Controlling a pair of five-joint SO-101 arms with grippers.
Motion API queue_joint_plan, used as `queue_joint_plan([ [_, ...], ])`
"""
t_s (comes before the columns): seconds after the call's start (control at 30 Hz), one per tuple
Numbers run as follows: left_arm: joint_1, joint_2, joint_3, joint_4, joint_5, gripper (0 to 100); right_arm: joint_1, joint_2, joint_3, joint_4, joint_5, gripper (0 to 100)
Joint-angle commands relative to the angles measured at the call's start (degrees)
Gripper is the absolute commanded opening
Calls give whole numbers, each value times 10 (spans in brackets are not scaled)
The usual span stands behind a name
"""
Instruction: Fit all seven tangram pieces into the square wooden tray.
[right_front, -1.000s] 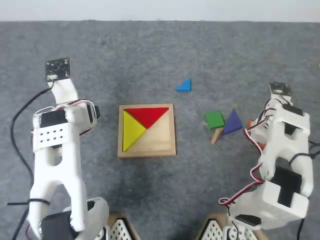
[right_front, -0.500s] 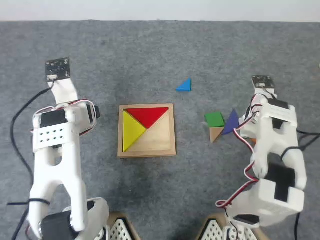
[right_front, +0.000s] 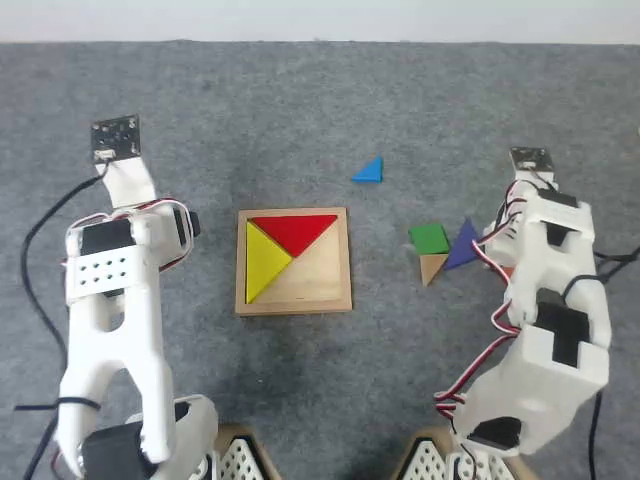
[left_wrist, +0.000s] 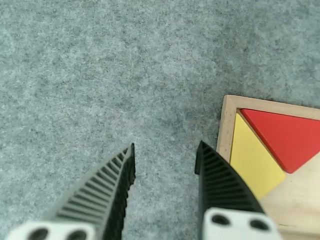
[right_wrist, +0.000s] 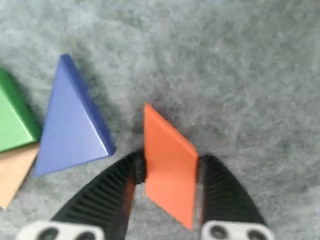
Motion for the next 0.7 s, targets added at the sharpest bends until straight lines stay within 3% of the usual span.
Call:
queue_joint_plan([
  [0.0, 4, -10, 0, -11, 5, 199, -7, 3, -12, 5, -16, 64],
  [0.1, 3, -10, 0, -11, 4, 199, -11, -3, -35, 40, 3, 64],
  [0.2, 2, -9, 2, -20, 4, 199, -12, -38, -62, 86, 85, 64],
  [0.4, 2, -8, 5, -30, 4, 199, -21, -150, -81, 153, 84, 65],
  [0.47, 2, -9, 5, -31, 4, 199, -50, -174, -79, 185, 12, 61],
  [0.53, 2, -9, 5, -31, 4, 199, -103, -189, -77, 211, -120, 57],
  [0.67, 2, -9, 5, -28, 4, 199, -267, -180, -76, 186, -371, 96],
])
